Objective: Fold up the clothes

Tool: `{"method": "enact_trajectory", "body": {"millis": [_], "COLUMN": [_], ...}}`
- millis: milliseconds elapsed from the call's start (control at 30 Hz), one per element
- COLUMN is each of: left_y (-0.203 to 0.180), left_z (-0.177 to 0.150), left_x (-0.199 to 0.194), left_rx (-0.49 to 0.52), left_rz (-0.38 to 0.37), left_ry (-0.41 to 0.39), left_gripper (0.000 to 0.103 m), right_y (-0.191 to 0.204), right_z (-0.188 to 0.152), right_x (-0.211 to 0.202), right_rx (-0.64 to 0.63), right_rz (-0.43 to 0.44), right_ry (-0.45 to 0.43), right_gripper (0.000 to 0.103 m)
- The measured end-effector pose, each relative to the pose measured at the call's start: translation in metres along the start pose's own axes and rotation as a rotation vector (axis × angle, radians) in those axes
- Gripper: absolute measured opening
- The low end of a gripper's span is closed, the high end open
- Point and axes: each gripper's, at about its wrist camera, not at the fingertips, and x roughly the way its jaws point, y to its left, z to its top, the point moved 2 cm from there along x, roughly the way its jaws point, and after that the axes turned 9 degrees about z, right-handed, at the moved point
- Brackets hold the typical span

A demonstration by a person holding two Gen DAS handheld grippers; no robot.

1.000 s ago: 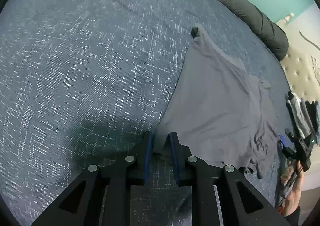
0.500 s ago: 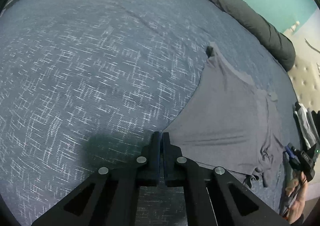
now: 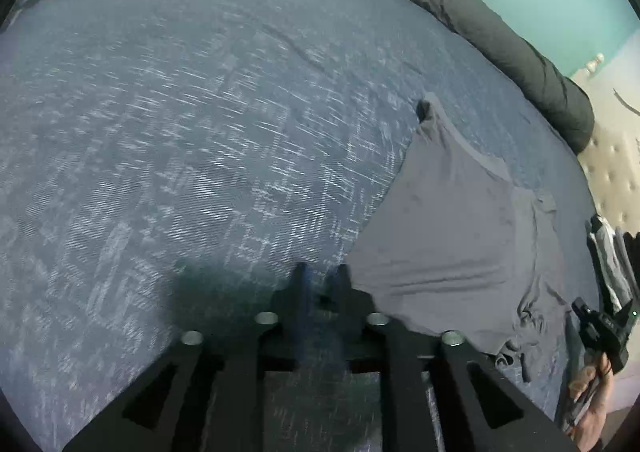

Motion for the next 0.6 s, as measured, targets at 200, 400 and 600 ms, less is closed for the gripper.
{"method": "enact_trajectory", "body": {"millis": [200, 400, 600], "left_y": [-0.037, -0.097, -0.135], "left_z": [-0.020, -0.045, -0.065], "left_x": [-0.042, -0.033, -0.019], "left_rx": [0.084, 0.174, 0.291], "left_rz": [-0.053, -0.152, -0.157], "left_ry": [-0.058, -0.058, -0.058], "left_gripper": [0.029, 0.029, 0.029], "right_y": [0.034, 0.079, 0.112], "right_z": [-0.022, -0.072, -0.112], "right_x": [-0.009, 0.011, 0.034], "right_rx": [-0.074, -0.160, -0.281], "right_rz": [0.070, 0.171, 0.158], "right_ry": [0.051, 0.204, 0.325], "right_gripper": [0.020, 0.033, 0.033]}}
